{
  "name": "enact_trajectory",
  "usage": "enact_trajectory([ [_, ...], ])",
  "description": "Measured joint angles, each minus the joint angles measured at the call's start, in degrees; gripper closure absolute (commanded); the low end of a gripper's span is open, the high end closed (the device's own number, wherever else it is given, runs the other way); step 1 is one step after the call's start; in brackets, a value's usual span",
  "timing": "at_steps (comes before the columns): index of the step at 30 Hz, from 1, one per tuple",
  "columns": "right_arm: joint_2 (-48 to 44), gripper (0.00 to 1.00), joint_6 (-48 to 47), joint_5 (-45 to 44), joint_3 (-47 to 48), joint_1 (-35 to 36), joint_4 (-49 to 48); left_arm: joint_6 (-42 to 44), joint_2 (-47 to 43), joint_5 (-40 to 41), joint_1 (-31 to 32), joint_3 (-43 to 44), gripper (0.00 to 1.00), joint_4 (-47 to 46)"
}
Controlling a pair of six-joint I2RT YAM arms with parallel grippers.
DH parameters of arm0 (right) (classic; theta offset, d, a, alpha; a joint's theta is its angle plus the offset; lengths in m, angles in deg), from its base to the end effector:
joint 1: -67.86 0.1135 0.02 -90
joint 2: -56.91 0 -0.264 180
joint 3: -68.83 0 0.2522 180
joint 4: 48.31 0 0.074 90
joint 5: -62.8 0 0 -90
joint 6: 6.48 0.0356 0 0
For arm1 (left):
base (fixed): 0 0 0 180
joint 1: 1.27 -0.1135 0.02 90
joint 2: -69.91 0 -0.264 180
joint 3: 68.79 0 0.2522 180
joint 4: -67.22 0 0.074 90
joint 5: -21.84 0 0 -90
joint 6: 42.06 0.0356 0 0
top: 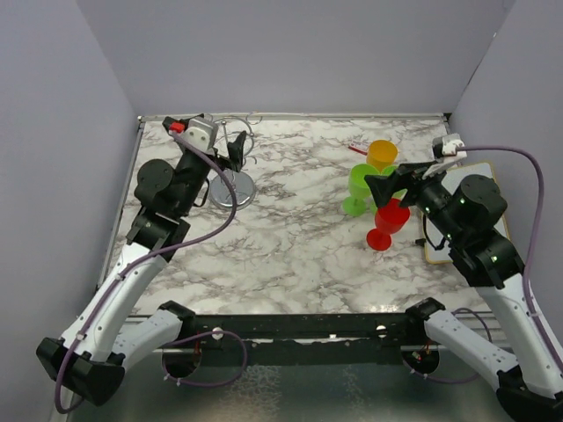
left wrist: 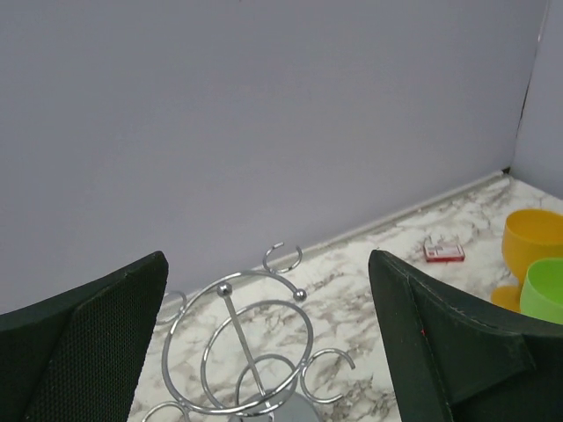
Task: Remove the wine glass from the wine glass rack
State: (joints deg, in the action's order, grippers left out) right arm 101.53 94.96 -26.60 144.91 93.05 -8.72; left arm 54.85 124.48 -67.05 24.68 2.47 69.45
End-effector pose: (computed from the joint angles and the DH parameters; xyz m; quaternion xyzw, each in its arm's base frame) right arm 0.1407 0.0666 0.4151 -0.0938 0.7496 0.2096 0.6208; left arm 0.1933 -0.0933 0.4284 0.1659 0.5896 -0.1249 0.7805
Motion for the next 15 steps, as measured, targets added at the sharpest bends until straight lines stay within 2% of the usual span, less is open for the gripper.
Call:
enact_trajectory([
  [8,-10.03,0.01,-0.61,0.0,0.42,0.0,1.31,-0.63,-8.28,-0.02,-0.37,3.56,0.01,-0.46],
  [15,-11.52,0.0,-0.63,0.0,3.96,0.0,1.38,-0.83,-17.84,-0.02,-0.39,3.52,0.01,-2.16],
])
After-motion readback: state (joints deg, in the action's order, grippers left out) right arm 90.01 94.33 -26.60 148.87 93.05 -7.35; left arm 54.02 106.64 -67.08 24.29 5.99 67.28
